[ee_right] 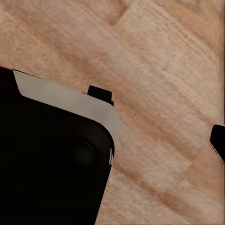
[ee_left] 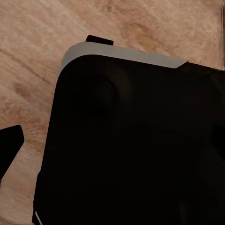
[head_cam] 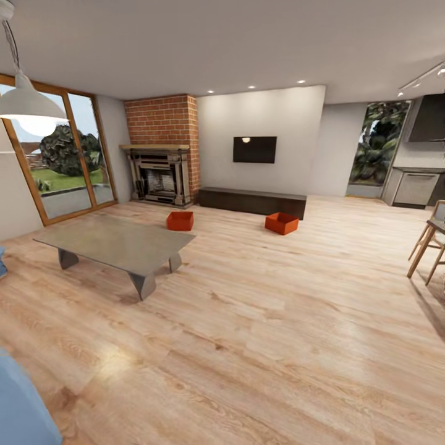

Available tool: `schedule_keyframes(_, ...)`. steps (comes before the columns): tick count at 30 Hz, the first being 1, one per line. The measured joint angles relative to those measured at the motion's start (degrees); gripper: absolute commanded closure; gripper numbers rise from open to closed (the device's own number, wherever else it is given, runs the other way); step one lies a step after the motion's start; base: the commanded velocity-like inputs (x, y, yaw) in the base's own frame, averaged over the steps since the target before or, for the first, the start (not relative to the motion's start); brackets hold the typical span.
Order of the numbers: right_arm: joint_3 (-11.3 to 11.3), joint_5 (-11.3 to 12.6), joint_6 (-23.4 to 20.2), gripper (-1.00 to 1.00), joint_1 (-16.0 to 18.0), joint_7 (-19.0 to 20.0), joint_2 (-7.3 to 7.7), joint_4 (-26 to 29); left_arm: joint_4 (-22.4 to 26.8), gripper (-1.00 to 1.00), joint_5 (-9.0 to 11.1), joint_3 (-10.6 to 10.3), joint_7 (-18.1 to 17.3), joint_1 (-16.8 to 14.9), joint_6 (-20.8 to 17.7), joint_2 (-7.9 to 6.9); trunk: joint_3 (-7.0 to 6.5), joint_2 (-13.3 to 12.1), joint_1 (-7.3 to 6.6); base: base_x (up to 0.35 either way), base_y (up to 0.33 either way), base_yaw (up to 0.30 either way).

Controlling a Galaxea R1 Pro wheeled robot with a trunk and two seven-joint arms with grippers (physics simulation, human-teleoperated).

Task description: Move the two storage containers from the living room to the garage. In the garage, place one container on the floor and stack the other container on top of it (either order is fine).

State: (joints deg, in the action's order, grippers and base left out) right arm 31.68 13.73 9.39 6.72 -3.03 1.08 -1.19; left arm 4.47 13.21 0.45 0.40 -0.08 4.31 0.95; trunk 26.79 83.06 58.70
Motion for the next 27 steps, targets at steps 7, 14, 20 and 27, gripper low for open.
schedule_keyframes(7,0.0,0.19,0.01,-1.0,-0.01,0.0,-0.06,0.0,0.01,-1.0,0.02,-0.01,0.0,0.0,0.02,0.0,0.0,0.0,0.0,0.326,0.0,-0.221)
schedule_keyframes(14,0.0,0.2,0.01,-1.0,-0.01,0.0,-0.07,0.0,0.01,-1.0,0.04,0.03,0.0,0.0,0.03,0.0,0.0,0.0,0.0,0.326,0.0,-0.244)
schedule_keyframes(20,0.0,0.2,-0.04,-1.0,0.0,0.0,-0.03,0.0,0.0,-1.0,0.05,0.02,0.0,0.0,0.1,0.0,0.0,0.0,0.0,0.326,0.0,-0.168)
schedule_keyframes(27,0.0,-0.11,-0.09,-1.0,0.0,0.0,0.07,0.0,0.0,-1.0,0.05,0.05,0.01,0.0,0.1,0.0,0.0,0.0,0.0,0.326,0.0,-0.013)
